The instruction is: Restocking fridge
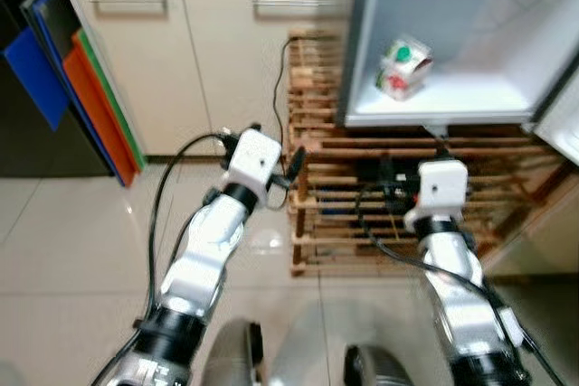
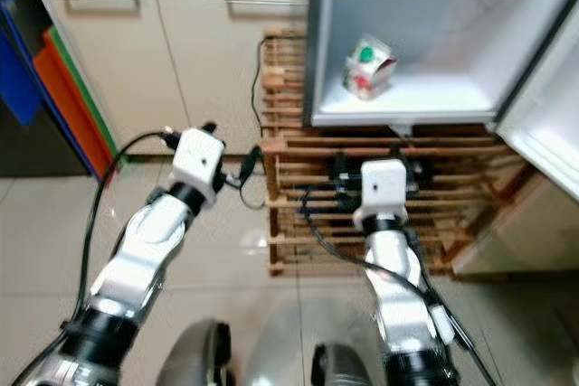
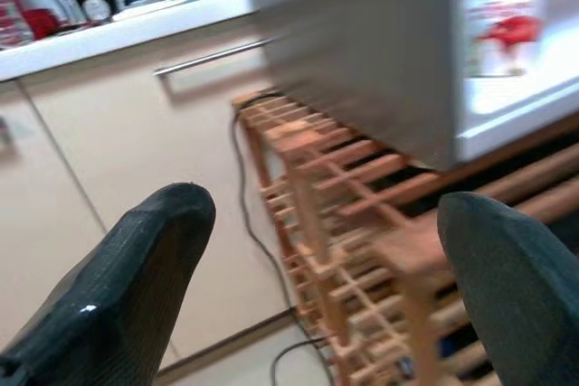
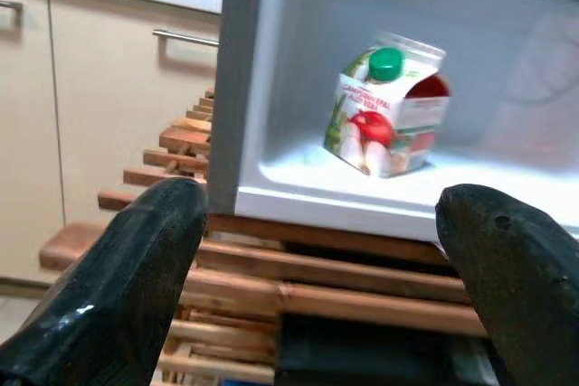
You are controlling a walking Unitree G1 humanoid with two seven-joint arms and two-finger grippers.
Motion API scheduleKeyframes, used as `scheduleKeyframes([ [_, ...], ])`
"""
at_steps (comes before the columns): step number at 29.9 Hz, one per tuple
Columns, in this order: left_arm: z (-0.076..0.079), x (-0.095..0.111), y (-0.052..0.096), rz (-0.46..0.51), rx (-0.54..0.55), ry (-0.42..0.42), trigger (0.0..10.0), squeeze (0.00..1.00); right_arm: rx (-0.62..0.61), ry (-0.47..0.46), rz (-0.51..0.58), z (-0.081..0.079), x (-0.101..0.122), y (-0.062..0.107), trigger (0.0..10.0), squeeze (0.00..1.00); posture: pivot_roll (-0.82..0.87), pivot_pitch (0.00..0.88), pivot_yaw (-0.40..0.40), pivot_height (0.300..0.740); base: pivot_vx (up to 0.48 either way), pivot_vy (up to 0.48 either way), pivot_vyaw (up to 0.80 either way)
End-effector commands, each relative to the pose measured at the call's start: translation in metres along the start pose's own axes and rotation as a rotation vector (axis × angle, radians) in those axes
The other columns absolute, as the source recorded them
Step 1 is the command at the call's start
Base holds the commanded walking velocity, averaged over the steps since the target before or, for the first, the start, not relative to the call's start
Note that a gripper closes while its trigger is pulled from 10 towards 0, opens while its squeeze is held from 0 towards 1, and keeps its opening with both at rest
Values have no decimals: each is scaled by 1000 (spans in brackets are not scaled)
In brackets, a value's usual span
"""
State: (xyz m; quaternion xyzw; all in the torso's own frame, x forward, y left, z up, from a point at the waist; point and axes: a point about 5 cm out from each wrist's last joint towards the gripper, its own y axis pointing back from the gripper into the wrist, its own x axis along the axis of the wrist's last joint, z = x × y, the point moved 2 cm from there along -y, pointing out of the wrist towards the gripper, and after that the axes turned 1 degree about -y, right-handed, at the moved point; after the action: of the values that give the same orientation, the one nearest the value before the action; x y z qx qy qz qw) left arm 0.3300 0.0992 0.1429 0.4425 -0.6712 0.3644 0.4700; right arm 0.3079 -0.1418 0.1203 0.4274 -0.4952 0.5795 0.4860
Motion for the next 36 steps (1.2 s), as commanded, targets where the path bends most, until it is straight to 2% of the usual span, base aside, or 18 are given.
scheduleKeyframes([
  [1,12,10,-4,38,-44,21,10000,0,-74,24,14,21,6,-10,10000,0,58,70,17,649,480,0,0],
  [2,12,10,-4,38,-44,21,10000,0,-74,24,14,21,6,-10,10000,0,58,70,17,649,480,0,0],
  [3,12,12,-3,38,-46,18,10000,0,-87,20,31,25,13,-19,10000,0,61,83,24,649,334,0,0],
  [5,12,12,-3,38,-45,17,10000,0,-89,19,36,25,15,-21,10000,0,61,86,27,649,334,0,0],
  [11,10,11,3,28,-38,33,10000,0,-105,34,62,32,26,-40,10000,0,69,130,36,649,0,0,0],
  [19,15,17,6,57,-53,73,10000,0,-80,38,41,30,26,-54,10000,0,69,154,19,649,266,-393,0],
  [20,15,20,6,65,-60,67,10000,0,-76,32,39,31,27,-56,10000,0,79,216,25,649,266,-398,0],
  [23,9,26,4,73,-61,46,10000,0,-62,39,37,33,31,-64,10000,0,84,224,1,649,264,-398,0],
  [29,3,22,3,39,6,55,10000,0,-57,49,23,36,29,-69,10000,0,77,231,-12,649,244,-311,0],
  [36,15,25,5,47,-16,66,10000,0,-8,37,19,30,29,-74,10000,0,71,237,-13,649,0,0,0],
])
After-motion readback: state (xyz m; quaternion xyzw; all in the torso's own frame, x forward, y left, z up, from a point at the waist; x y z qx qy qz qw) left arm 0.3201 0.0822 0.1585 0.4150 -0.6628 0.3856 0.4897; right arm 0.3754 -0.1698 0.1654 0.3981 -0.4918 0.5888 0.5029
